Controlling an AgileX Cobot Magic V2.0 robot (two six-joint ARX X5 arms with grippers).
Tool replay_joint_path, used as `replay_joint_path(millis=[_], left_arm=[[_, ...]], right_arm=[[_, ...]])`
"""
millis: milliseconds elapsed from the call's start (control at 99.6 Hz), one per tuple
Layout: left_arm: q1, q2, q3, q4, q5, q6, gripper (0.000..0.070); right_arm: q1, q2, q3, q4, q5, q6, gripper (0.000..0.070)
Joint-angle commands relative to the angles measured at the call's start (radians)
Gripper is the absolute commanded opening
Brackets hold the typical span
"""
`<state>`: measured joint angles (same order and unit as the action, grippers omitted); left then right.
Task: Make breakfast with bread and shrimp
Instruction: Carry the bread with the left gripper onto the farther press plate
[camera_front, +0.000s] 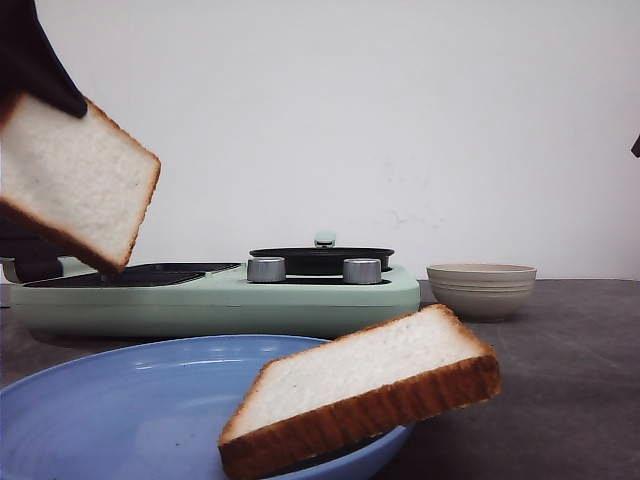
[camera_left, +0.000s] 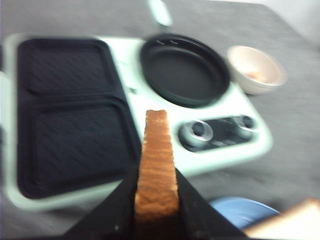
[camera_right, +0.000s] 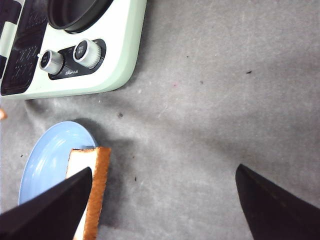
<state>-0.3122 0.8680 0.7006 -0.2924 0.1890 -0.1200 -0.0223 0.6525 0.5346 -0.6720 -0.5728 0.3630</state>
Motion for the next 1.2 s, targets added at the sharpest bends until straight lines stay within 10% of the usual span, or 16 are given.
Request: replay_joint_path(millis=[0, 542, 1194], left_arm=[[-0.004, 0.030, 0.011, 0.038, -0.022, 0.069, 0.0003], [-0.005, 0.291, 0.039, 0.503, -0.225, 0.432, 0.0003], [-0.002, 0.852, 0.481, 0.577, -0.363, 0.826, 0.0003]], right_arm=[[0.001, 0.005, 0.015, 0.000, -0.004, -0.015, 0.0578], [0.001, 0.006, 0.015, -0.016, -0.003, -0.016, 0.0578], [0.001, 0.006, 0.015, -0.013, 0.005, -0.016, 0.0578]])
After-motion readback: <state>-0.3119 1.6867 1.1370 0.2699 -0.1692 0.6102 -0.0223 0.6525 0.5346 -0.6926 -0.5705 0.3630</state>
